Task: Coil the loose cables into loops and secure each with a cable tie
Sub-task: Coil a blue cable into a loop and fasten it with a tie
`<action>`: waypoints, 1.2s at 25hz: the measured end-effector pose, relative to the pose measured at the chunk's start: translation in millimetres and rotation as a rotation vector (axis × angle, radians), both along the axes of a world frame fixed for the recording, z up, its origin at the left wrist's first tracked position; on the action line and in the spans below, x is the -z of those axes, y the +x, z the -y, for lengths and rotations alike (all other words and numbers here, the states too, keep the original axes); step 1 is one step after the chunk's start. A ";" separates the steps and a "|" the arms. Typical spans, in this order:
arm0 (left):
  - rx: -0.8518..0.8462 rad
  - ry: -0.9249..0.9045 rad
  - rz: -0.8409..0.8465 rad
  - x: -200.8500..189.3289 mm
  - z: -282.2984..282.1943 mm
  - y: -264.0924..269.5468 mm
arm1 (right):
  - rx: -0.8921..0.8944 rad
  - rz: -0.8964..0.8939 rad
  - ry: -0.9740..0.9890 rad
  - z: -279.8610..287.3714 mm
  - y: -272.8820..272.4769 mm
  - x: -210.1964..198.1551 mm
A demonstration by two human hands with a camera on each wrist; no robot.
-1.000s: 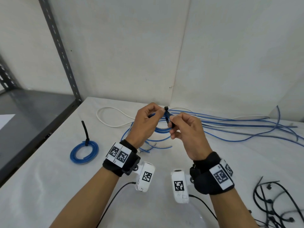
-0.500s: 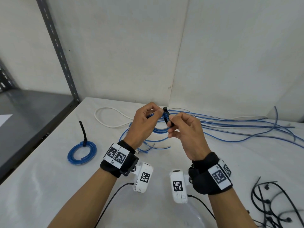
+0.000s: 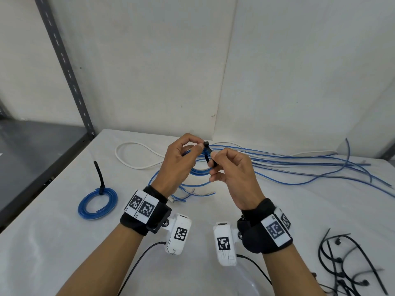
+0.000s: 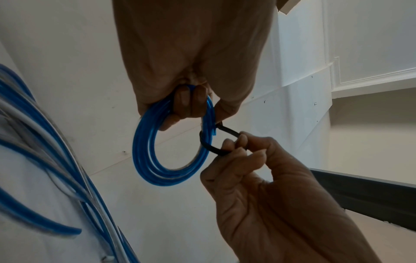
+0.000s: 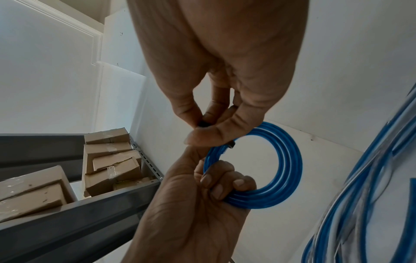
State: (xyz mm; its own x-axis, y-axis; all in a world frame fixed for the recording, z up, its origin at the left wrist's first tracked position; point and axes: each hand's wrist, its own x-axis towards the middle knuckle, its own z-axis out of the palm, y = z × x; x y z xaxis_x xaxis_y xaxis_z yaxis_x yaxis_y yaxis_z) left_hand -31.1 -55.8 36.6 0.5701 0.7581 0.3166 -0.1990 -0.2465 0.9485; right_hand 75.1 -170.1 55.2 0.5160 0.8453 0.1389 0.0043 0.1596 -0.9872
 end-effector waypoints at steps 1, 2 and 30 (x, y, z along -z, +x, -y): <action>-0.001 0.000 -0.006 0.1 -0.1 -0.3 | -0.002 -0.001 0.001 0.0 -0.2 0.3; -0.003 -0.010 -0.008 0.2 0.3 0.0 | -0.003 -0.003 0.005 0.2 -0.1 0.7; 0.171 0.101 -0.103 -8.0 18.0 0.5 | 0.026 -0.097 -0.021 2.0 16.0 5.6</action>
